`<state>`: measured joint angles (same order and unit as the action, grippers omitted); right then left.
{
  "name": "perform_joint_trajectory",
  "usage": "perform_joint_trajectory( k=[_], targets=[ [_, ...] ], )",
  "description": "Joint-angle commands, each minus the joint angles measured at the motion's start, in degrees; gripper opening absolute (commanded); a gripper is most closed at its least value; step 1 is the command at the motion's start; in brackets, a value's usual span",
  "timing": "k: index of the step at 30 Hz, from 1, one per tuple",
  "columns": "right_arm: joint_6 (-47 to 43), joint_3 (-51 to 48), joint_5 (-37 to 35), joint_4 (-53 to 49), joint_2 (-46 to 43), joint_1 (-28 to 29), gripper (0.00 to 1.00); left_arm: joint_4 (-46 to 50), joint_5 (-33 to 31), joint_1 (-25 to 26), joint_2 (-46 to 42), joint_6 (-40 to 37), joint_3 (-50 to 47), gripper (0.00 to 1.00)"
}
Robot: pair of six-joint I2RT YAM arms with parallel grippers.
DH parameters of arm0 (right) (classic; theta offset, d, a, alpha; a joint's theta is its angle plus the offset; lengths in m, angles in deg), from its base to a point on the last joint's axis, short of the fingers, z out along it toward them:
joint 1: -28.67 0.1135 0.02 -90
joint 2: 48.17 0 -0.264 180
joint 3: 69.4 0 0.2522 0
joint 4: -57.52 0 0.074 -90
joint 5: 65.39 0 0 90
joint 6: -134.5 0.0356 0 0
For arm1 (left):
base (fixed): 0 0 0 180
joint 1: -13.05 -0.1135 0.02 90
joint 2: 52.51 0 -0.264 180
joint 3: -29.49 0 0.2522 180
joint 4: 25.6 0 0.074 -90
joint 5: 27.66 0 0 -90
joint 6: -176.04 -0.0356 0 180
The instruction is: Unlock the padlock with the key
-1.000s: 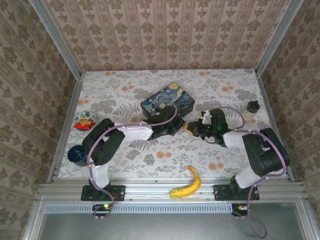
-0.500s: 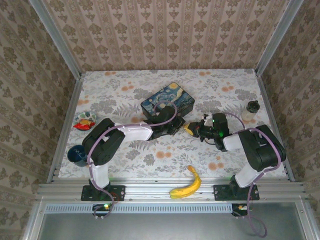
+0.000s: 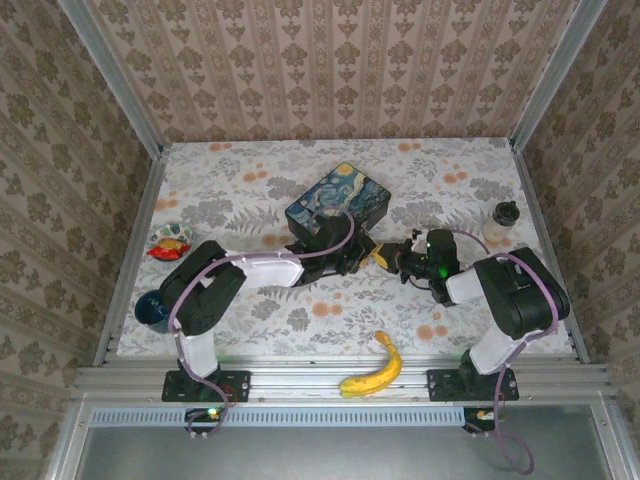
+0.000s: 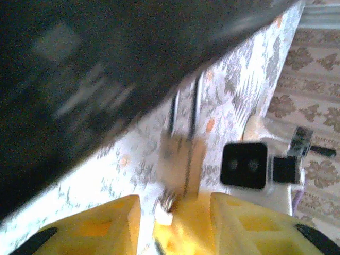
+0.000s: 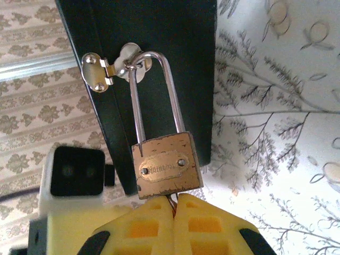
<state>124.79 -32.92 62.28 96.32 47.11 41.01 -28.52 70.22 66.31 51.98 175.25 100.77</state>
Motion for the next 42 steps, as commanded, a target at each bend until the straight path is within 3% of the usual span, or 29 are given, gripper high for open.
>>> perform_joint_trajectory(
  k=[1, 8, 12, 15, 18, 20, 23, 26, 27, 30, 31, 37, 42],
  targets=[
    [-0.1, 0.4, -3.7, -2.4, 1.2, -0.7, 0.00, 4.9, -0.5, -0.6, -4.5, -0.7, -2.1, 0.54],
    [-8.4, 2.9, -2.5, -13.0, -0.5, -0.8, 0.00, 9.4, -6.8, -3.9, -9.0, -6.1, -4.4, 0.54],
    [-13.1, 3.8, -3.9, -20.4, -3.1, -0.9, 0.00, 22.7, -14.6, -3.6, -10.8, -20.6, 2.5, 0.53],
    [-15.4, 4.6, -4.6, -23.6, -4.6, -0.9, 0.00, 35.6, -26.2, -0.9, -9.7, -36.3, 12.5, 0.55],
    [-16.7, 5.6, -4.5, -24.6, -4.8, -1.2, 0.00, 42.2, -33.6, 1.2, -5.7, -48.5, 20.1, 0.76],
    [-17.0, 6.5, -3.9, -24.9, -4.1, -1.4, 0.00, 45.1, -34.4, 1.5, -2.6, -53.0, 23.8, 0.77],
    [-18.3, 7.5, -3.8, -26.5, -3.4, -1.4, 0.00, 49.8, -35.3, 1.7, 0.9, -53.4, 27.4, 0.78],
    [-21.2, 8.0, -5.1, -30.2, -4.1, -1.4, 0.00, 48.7, -35.1, 1.9, 0.7, -52.4, 26.2, 0.78],
    [-22.3, 8.3, -5.5, -31.5, -4.5, -1.4, 0.05, 47.7, -35.1, 2.0, 0.1, -52.1, 25.2, 0.78],
    [-26.3, 9.0, -7.8, -36.9, -6.4, -1.4, 0.26, 44.1, -35.2, 1.9, -2.9, -51.4, 21.3, 0.99],
    [-28.0, 9.3, -8.9, -39.0, -7.5, -1.4, 0.30, 43.0, -35.4, 1.9, -4.2, -51.2, 19.9, 1.00],
    [-37.7, 11.6, -16.2, -50.6, -15.2, -0.5, 0.36, 35.7, -37.6, 0.4, -12.2, -51.1, 11.2, 1.00],
    [-46.6, 15.1, -27.2, -60.3, -20.0, 3.2, 0.39, 35.3, -33.0, -4.9, -15.5, -51.1, 6.8, 1.00]
  ],
)
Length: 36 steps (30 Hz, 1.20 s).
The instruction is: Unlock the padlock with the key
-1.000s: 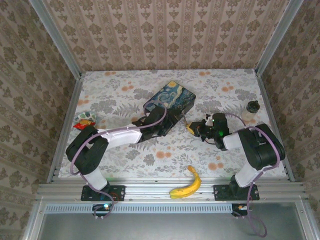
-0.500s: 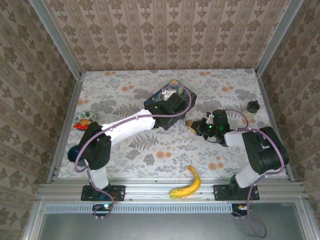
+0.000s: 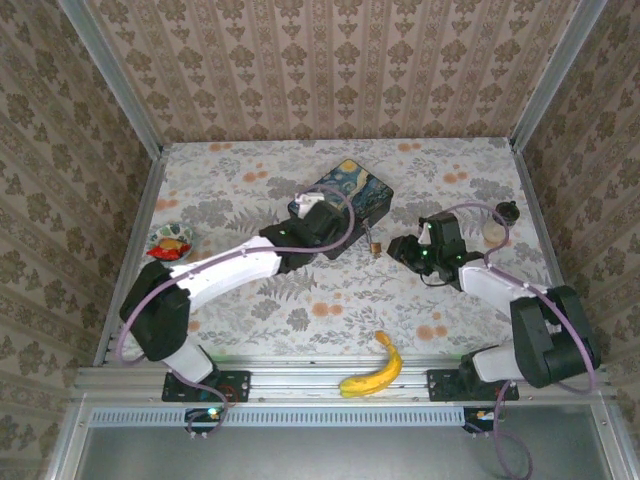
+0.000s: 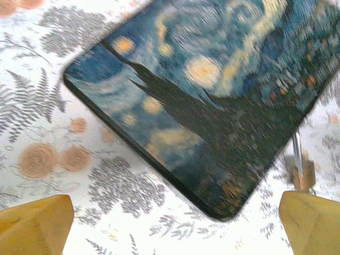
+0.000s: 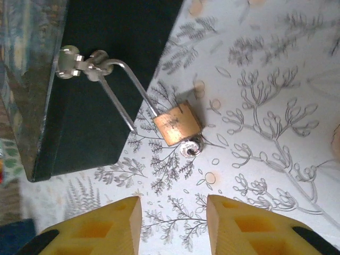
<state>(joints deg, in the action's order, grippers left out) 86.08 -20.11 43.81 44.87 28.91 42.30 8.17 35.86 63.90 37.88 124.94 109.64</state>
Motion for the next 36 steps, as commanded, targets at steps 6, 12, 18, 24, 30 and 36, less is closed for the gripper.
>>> perform_joint_trajectory(
  k=[6, 12, 18, 24, 30, 36],
  targets=[
    [-14.2, 4.3, -16.5, -10.9, -0.3, 5.5, 0.51, -1.1, -2.7, -4.5, -2.7, -7.1, -3.6, 1.00],
    [-18.4, 8.4, -21.4, -11.6, 5.9, 9.8, 0.65, -0.7, -4.1, -7.3, -1.1, -8.3, -2.3, 1.00],
    [-19.4, 11.9, -25.9, -12.8, 10.5, 12.4, 0.73, -5.2, 1.2, -9.8, 0.9, -10.7, -2.4, 1.00],
    [-20.2, 13.7, -26.1, -13.4, 12.9, 12.7, 0.73, -13.4, 6.4, -11.9, 2.1, -10.7, -5.0, 1.00],
    [-21.5, 15.2, -26.5, -15.3, 13.6, 12.8, 0.73, -11.9, 6.6, -13.1, 5.3, -10.9, -3.1, 1.00],
    [-22.3, 17.9, -24.5, -15.4, 16.8, 12.8, 0.73, -10.8, 7.8, -13.1, 8.4, -11.1, -1.0, 1.00]
  ],
)
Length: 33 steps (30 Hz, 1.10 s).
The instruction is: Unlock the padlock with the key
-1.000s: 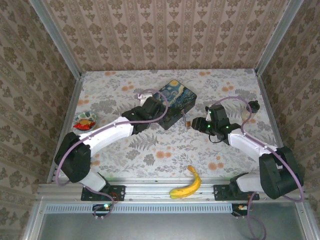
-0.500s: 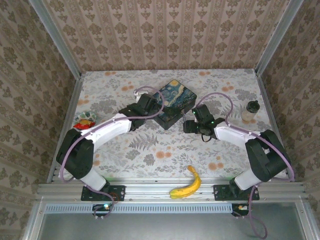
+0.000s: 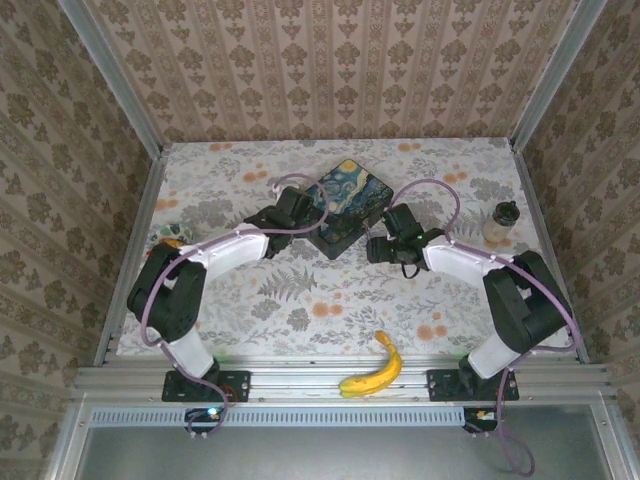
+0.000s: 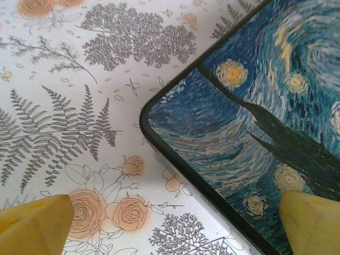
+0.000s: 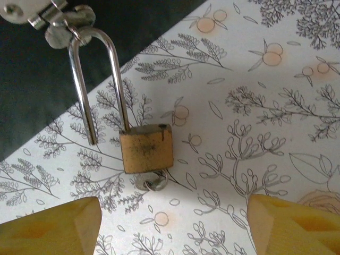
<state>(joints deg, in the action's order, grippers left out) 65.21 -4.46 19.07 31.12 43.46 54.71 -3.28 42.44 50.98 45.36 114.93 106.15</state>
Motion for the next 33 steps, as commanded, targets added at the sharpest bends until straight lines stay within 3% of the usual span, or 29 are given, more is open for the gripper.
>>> perform_joint_trajectory(
  k=[1, 18, 28, 30, 33],
  targets=[
    [-1.5, 2.8, 0.6, -1.6, 3.2, 0.4, 0.73, 0.8, 1.3, -0.1, 1.3, -1.0, 3.0, 1.00],
    [-2.1, 7.2, 4.0, 1.1, 12.9, 0.3, 0.60, 2.8, 0.6, -0.2, 2.4, -0.3, 4.7, 1.00],
    [-1.2, 6.2, 4.3, 2.4, 13.4, 0.3, 0.47, 3.8, -5.4, 3.0, 5.0, -7.2, 10.2, 1.00],
    [-1.4, 6.1, 4.9, 2.8, 13.2, 0.3, 0.41, 4.4, -6.1, 3.3, 6.2, -7.7, 11.2, 1.00],
    [-1.6, 5.9, 5.6, 3.4, 12.8, 0.3, 0.24, 5.2, -6.8, 3.5, 7.8, -8.0, 12.3, 1.00]
  ],
)
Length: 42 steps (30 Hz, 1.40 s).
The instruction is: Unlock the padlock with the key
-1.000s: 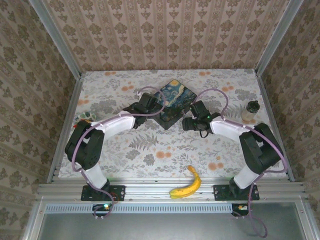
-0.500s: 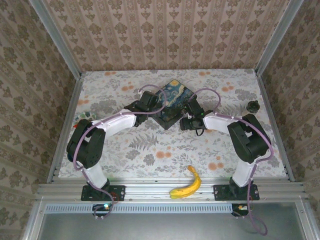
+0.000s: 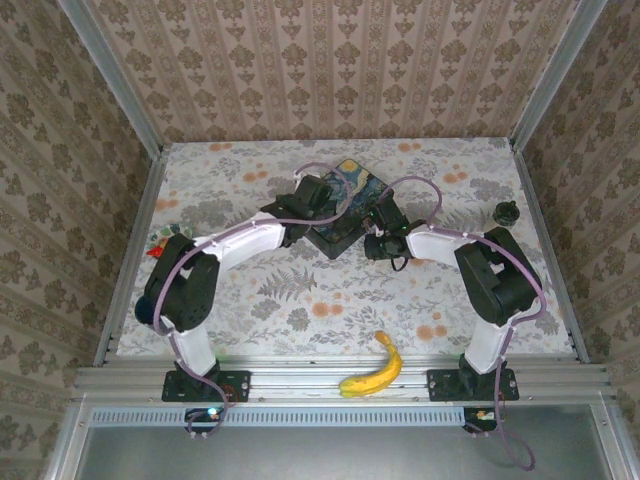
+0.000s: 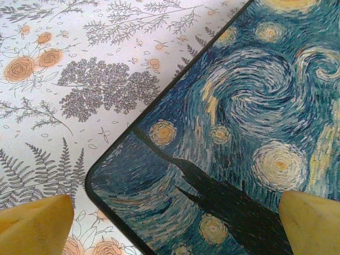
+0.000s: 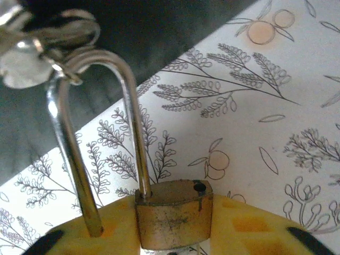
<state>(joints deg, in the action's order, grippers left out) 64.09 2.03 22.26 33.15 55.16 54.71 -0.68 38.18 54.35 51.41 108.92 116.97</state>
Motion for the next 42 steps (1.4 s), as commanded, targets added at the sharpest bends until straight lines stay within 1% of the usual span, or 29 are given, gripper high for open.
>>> perform_joint_trajectory(
  k=[1, 4, 5, 12, 16, 21, 29, 31, 34, 36, 42],
  targets=[
    [-0.6, -0.5, 2.3, 1.4, 1.0, 0.3, 0.19, 2.8, -2.5, 0.1, 2.2, -2.0, 1.6, 1.00],
    [-0.4, -0.4, 1.8, 1.2, 0.2, 0.3, 0.03, 3.7, -2.9, 0.2, 3.3, -2.3, 2.0, 1.00],
    [-0.1, -0.7, 1.4, 1.2, -0.3, 0.3, 0.00, 4.0, -2.9, 0.2, 3.5, -2.3, 2.1, 1.00],
    [4.5, -2.7, -0.9, 2.2, -3.5, -0.2, 0.00, 5.3, -3.2, 0.4, 3.6, -1.1, 0.6, 1.00],
    [6.4, -2.7, -2.7, 3.2, -3.7, -0.4, 0.00, 5.4, -3.1, 0.5, 3.5, -1.0, 0.1, 1.00],
    [7.2, -2.1, -1.6, 4.8, -3.0, -0.8, 0.00, 5.7, -3.0, 0.6, 3.7, -0.8, -0.2, 1.00],
    [7.7, -0.8, -2.2, 6.3, -3.4, -2.6, 0.00, 5.6, -2.6, 0.6, 3.6, -1.2, -0.8, 1.00],
    [8.0, -0.4, -1.2, 6.7, -3.1, -3.5, 0.00, 5.8, -2.6, 0.6, 3.7, -1.3, -0.5, 1.00],
    [9.7, 0.4, 2.9, 8.1, -2.4, -4.7, 0.00, 5.9, -2.6, 0.7, 3.8, -1.3, -0.5, 1.00],
    [12.0, 0.7, 6.5, 9.4, -1.8, -5.2, 0.00, 5.9, -2.6, 0.7, 3.9, -1.2, -0.6, 1.00],
    [18.9, 0.9, 11.7, 12.2, -1.1, -6.8, 0.00, 6.5, -2.3, 0.9, 4.5, -1.0, -0.6, 1.00]
  ],
)
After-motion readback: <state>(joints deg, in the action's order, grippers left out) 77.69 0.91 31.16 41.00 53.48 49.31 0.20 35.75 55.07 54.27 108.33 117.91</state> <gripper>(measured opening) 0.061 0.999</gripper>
